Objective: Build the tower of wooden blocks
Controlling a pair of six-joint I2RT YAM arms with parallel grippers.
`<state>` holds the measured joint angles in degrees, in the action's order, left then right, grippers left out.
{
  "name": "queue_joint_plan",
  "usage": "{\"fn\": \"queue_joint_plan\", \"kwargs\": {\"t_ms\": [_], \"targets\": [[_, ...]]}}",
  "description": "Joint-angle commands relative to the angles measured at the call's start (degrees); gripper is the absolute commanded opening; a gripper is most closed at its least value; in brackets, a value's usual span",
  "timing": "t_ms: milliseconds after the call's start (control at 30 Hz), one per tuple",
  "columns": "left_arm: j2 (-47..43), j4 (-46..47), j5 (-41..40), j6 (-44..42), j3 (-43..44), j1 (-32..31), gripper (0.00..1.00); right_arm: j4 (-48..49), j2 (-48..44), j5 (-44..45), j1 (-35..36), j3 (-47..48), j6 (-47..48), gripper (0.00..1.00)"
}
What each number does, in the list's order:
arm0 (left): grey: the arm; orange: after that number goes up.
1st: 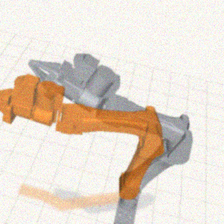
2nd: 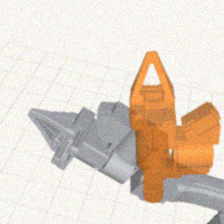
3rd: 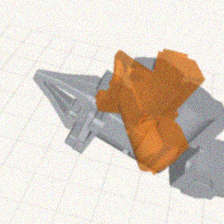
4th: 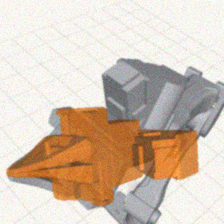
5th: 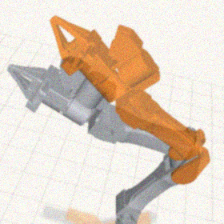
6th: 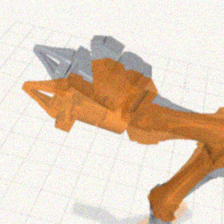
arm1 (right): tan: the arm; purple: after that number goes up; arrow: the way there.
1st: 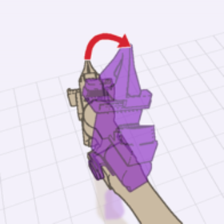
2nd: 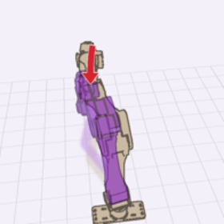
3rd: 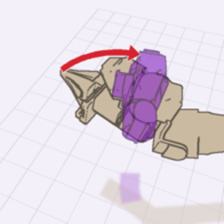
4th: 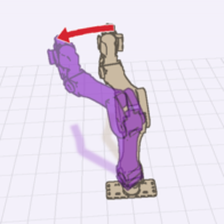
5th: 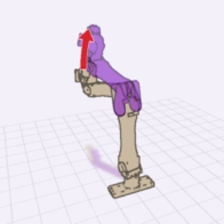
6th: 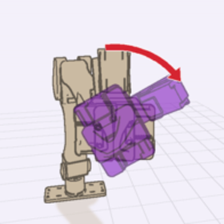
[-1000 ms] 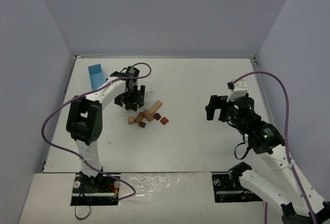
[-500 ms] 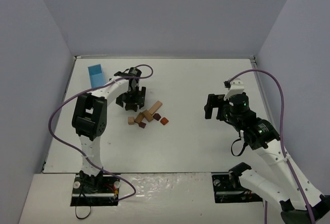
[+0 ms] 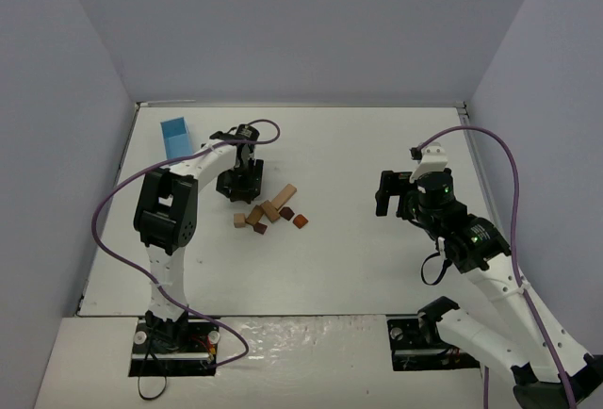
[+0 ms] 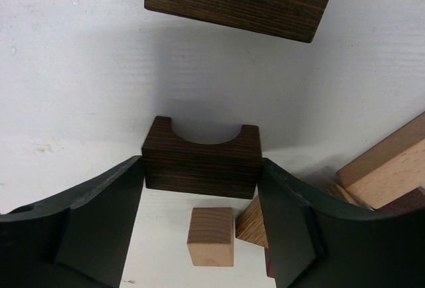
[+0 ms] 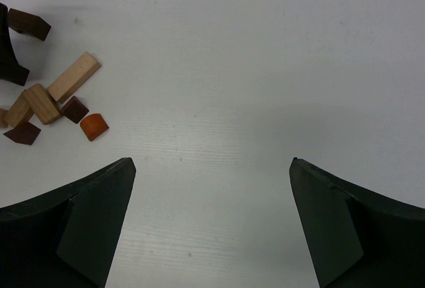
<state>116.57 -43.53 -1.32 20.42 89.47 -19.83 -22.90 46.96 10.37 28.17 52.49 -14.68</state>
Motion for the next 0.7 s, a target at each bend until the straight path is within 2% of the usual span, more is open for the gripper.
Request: {"fn": "queue_joint_plan", "kwargs": {"t_ms": [0, 100, 267, 467, 667], "targets": [[-2.09, -0.24, -0.36, -0.13, 2.17, 0.41, 0.58, 4.12, 0.80, 2.20, 0.22, 1.58, 0.11, 1.00], [-1.79, -0.24, -0.35, -0.90, 1.94, 0.50, 0.50, 4.17, 0.59, 2.55, 0.22, 1.65, 0.00, 1.00], [-1.61, -0.24, -0.26, -3.48, 1.93, 0.58, 0.31, 4.17, 0.41, 2.64, 0.22, 1.86, 0.44, 1.00], [-1.61, -0.15, 0.63, -9.15, 1.97, 0.67, 0.29, 4.26, 0.36, 2.90, 0.22, 1.95, 0.58, 1.00], [-1.42, -0.15, 1.32, -10.78, 1.61, 0.67, 0.31, 4.26, 0.09, 3.87, 0.22, 2.03, 1.22, 1.00]]}}
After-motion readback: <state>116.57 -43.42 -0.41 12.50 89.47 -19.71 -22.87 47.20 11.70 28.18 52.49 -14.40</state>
